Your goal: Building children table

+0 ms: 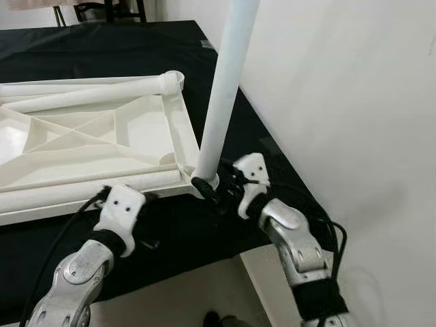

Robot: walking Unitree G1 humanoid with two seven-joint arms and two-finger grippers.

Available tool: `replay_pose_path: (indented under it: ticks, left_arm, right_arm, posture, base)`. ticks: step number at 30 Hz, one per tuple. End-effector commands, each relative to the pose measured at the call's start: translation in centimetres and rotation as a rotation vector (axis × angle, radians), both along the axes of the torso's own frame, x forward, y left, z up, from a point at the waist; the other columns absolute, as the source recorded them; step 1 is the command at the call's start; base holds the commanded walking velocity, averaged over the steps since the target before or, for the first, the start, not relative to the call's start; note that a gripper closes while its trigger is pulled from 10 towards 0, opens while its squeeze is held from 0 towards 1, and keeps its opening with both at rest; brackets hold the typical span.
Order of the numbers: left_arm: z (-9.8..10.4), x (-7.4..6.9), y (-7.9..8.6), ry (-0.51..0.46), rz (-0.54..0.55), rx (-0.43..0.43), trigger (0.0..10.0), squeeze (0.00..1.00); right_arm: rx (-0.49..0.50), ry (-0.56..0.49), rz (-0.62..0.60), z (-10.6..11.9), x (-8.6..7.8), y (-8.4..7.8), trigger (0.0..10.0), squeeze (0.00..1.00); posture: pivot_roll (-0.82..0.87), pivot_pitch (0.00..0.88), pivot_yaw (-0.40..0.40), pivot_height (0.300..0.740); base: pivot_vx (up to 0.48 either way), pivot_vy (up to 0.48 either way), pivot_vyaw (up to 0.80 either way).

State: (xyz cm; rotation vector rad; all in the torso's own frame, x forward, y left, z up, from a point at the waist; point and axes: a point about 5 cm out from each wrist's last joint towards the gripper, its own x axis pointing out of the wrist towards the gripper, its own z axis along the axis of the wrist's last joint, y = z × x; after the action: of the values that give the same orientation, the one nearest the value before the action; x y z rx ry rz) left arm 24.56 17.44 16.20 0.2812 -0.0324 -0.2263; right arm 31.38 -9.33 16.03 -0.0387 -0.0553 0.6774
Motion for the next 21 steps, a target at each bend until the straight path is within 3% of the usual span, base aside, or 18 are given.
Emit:
replay_pose_path:
  ticks: [1,3,7,15,21]
  left_arm:
    - [-1.6,-0.5,0.6,0.008,0.092,0.011,10.0,0.00]
    - [-1.8,-0.6,0.7,0.004,0.115,0.003,10.0,0.00]
    - [-2.2,-1.0,1.0,-0.009,0.181,-0.052,10.0,0.00]
    - [-1.8,-0.9,0.9,-0.050,0.189,-0.035,10.0,0.00]
    - [-1.4,0.2,1.0,-0.087,0.192,-0.018,10.0,0.00]
  right_arm:
    - [0.006,0.041,-0.155,-1.2,-1.1,-3.1,10.0,0.00]
    - [0.014,0.047,-0.204,-1.5,-1.5,-3.9,10.0,0.00]
    - [0.063,0.049,-0.478,-2.3,-2.6,-7.0,10.0,0.00]
    - [0.091,0.083,-0.550,-3.0,-2.7,-7.5,10.0,0.00]
    - [0.099,0.099,-0.539,-3.5,-2.1,-6.7,10.0,0.00]
  posture:
    - [0.05,0.213,-0.113,0.740]
    - [0.05,0.213,-0.113,0.740]
    - [0.05,0.195,-0.077,0.740]
    - [0.05,0.177,-0.052,0.740]
    - [0.08,0.136,-0.028,0.740]
  base:
    - [0.000,0.000,0.00]
    - [0.000,0.000,0.00]
    - [0.000,0.000,0.00]
    - [0.000,0.000,0.00]
    - [0.000,0.000,0.00]
